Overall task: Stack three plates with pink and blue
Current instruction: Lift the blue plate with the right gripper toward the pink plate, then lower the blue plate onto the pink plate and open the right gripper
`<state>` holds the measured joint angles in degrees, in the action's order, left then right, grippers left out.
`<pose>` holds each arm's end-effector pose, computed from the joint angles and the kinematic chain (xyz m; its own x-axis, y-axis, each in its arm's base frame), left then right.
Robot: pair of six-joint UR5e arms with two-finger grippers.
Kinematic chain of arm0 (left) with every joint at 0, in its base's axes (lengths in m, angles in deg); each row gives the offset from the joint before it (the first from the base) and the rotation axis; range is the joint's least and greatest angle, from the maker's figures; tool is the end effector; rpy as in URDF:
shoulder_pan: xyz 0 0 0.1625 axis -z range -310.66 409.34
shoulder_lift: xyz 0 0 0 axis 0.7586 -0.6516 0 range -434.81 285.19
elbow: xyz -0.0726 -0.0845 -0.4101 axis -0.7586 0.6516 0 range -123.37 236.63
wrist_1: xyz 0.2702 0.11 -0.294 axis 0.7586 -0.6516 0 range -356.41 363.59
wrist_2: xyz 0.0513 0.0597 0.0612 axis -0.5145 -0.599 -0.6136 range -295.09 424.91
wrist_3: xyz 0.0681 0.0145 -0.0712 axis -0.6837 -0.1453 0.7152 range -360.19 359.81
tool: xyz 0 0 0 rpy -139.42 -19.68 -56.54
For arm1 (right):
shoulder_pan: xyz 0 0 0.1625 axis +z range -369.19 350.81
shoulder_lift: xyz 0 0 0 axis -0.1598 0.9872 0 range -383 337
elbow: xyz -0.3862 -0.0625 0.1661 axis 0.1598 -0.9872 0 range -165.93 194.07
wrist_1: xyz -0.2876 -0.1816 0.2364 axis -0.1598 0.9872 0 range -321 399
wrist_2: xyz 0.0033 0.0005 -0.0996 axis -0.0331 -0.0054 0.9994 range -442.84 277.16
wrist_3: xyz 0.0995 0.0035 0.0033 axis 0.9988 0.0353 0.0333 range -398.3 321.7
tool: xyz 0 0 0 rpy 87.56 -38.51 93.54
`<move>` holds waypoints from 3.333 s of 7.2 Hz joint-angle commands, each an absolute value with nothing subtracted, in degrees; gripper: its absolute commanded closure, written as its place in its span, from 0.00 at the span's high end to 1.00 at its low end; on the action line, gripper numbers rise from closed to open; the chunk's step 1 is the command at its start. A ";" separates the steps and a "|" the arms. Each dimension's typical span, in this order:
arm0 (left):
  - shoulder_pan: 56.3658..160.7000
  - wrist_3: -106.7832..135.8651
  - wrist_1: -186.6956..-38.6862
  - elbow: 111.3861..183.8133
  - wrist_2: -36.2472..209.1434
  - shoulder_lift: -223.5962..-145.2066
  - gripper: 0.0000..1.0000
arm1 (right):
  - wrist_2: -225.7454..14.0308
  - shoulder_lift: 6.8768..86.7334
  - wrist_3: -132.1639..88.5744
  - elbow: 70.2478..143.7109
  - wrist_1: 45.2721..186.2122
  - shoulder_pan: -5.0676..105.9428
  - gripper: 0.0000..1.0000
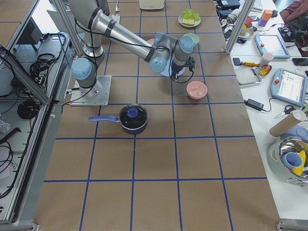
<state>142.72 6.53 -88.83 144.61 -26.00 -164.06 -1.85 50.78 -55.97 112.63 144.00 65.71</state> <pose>-0.1602 -0.4779 0.5074 -0.9982 -0.0582 -0.0151 -0.0581 0.9983 -0.0079 -0.0011 -0.5759 0.2924 -0.9799 -0.0193 -0.1987 -0.0429 0.9925 0.1149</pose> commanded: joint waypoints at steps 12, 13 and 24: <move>142.50 6.58 -88.78 144.78 -25.70 -163.93 1.00 | -2.33 52.32 -18.81 120.30 158.38 90.20 0.00; 142.50 6.58 -88.78 144.78 -25.79 -163.93 1.00 | -2.33 52.32 -18.35 121.29 159.92 90.82 0.00; 142.41 6.58 -88.87 144.78 -26.14 -163.40 1.00 | -2.33 51.79 -12.72 124.81 164.77 94.69 0.00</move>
